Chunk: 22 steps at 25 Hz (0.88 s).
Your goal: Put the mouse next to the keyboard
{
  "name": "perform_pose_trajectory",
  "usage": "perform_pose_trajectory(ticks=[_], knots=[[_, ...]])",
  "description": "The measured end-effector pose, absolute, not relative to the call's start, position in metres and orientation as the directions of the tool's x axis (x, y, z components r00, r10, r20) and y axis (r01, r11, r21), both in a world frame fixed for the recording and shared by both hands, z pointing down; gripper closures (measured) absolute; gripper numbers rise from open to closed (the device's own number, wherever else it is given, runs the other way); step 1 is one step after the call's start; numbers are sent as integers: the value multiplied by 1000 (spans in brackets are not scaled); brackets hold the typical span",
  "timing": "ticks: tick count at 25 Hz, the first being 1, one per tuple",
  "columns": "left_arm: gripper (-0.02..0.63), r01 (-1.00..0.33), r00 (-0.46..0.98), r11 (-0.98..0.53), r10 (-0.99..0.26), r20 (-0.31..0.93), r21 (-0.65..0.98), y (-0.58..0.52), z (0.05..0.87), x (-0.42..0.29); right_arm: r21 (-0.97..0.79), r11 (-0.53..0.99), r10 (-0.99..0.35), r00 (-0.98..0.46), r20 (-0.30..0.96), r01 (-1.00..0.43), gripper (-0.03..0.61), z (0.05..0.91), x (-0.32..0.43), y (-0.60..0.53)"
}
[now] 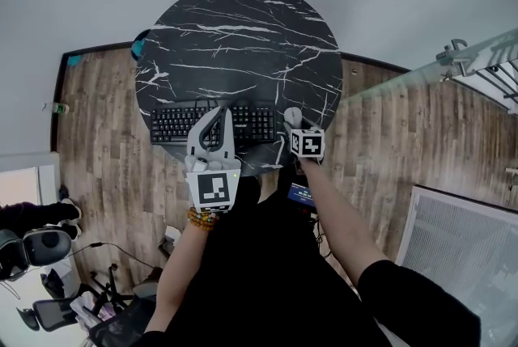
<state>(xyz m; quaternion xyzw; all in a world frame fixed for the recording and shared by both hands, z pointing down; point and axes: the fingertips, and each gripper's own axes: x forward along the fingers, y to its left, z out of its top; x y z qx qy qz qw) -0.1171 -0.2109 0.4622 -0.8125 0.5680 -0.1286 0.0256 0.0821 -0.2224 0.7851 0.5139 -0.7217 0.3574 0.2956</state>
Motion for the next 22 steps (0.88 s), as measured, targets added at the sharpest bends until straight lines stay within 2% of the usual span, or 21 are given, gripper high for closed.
perform_pose_trajectory(ticks=[22], knots=[[594,-920,315,-346,-932,177,-186,-209,464,-120,-205,207,-516,-285,807,-957,299,786,83,-225]])
